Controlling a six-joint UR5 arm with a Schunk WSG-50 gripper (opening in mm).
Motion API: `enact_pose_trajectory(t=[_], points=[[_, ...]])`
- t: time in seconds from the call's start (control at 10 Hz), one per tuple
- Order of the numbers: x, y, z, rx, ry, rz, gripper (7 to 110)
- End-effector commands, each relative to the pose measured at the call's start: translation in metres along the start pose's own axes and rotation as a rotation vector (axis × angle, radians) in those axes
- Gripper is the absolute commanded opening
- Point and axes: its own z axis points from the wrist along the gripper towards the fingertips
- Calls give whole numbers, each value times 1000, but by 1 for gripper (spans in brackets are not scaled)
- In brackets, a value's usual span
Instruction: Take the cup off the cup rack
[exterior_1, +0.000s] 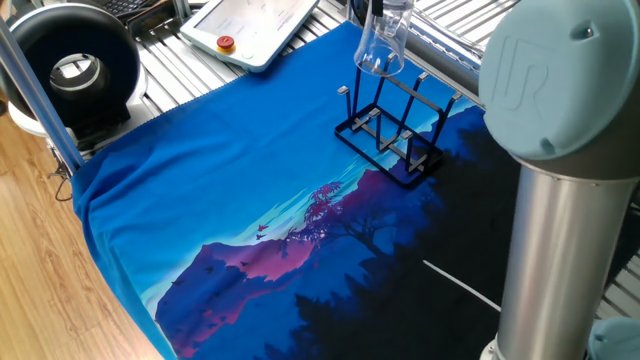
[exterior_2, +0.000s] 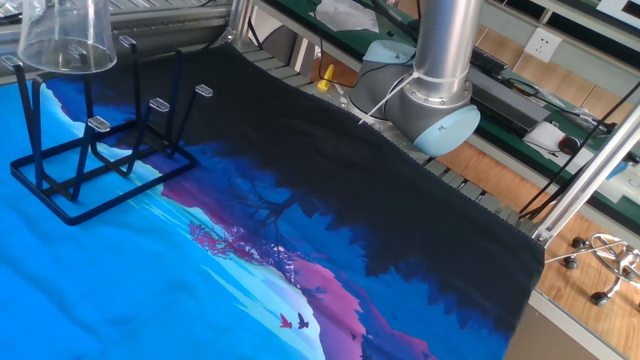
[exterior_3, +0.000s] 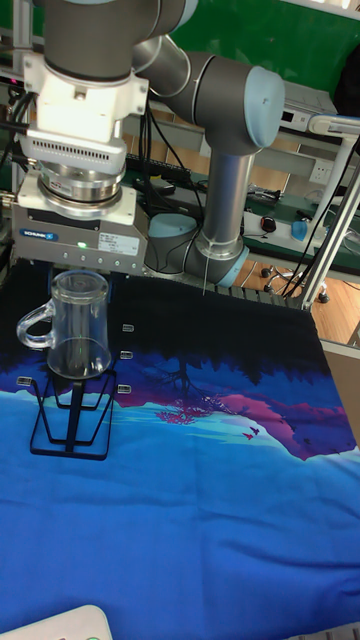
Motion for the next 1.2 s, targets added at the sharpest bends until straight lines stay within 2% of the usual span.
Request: enact_pose_trajectory(t=[0.0,0.3,0.8,1.0,1.1], points=[[-3,-5,-1,21,-15,-80,44],[-9,-8,-1,35,-38,-105,44],[-10,-1,-3,14,-41,-103,44],[-6,11,-10,36,-38,-82,44],[-6,21,-11,30,-39,-67,44]])
